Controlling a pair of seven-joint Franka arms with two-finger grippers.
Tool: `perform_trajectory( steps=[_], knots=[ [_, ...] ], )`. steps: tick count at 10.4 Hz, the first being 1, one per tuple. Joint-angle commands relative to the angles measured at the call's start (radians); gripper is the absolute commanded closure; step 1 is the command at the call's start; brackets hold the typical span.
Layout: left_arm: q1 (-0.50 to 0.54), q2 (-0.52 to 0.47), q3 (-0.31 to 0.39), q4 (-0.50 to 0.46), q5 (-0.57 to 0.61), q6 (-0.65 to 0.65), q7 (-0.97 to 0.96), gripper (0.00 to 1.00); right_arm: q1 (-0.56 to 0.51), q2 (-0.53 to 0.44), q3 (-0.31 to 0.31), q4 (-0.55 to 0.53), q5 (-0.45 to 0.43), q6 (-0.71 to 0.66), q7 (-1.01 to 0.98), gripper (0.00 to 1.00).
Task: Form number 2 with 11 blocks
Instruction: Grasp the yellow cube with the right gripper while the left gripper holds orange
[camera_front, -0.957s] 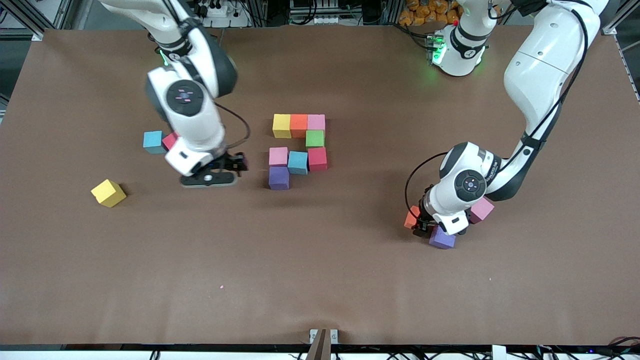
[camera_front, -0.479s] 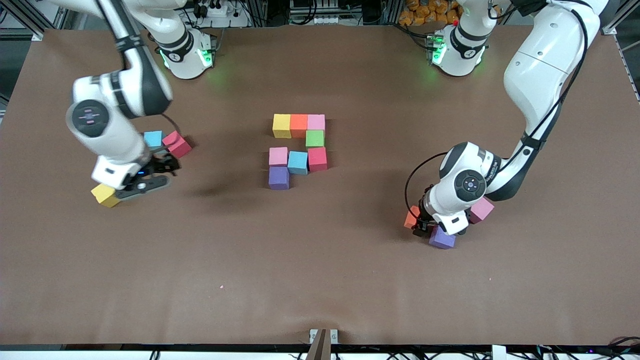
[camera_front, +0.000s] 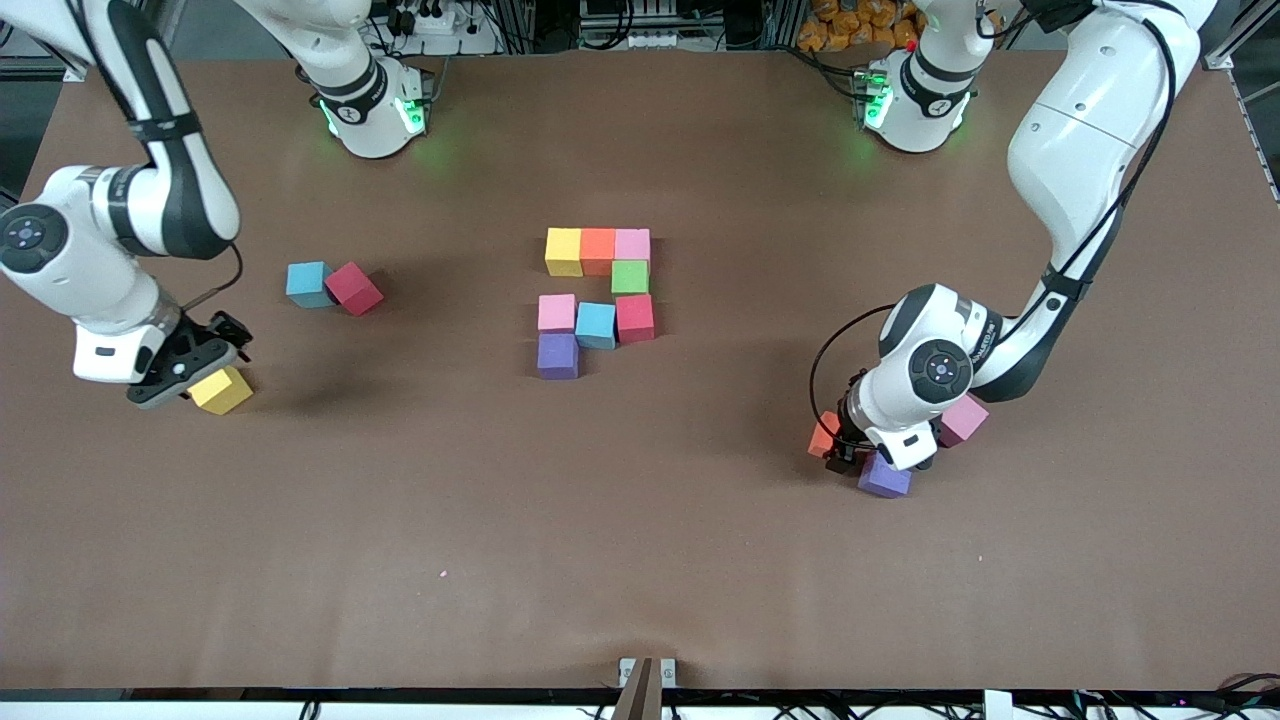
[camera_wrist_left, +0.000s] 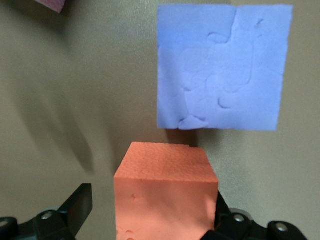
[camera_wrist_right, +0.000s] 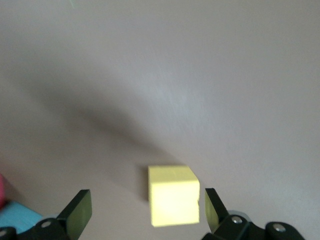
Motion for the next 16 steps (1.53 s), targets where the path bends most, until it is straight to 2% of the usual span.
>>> perform_trajectory(
  steps=[1, 2, 4, 8, 16],
  knots=[
    [-0.001, -0.002, -0.001, 0.001, 0.031, 0.006, -0.024, 0.00, -0.100, 0.069, 0.017, 0.007, 0.082, 0.034, -0.201, 0.00],
    [-0.001, -0.002, -0.001, 0.001, 0.031, 0.006, -0.024, 0.00, -0.105, 0.095, 0.016, 0.013, 0.101, 0.035, -0.267, 0.00],
    [0.002, -0.002, -0.001, 0.001, 0.031, 0.006, -0.026, 0.00, -0.106, 0.164, 0.014, 0.024, 0.101, 0.055, -0.279, 0.00],
    [0.002, -0.002, -0.001, 0.001, 0.031, 0.006, -0.024, 0.00, -0.114, 0.183, 0.014, 0.065, 0.097, 0.064, -0.364, 0.00],
    [0.017, -0.028, -0.002, 0.001, 0.021, 0.000, -0.027, 0.00, -0.177, 0.270, 0.013, 0.065, 0.101, 0.146, -0.351, 0.02]
  ],
)
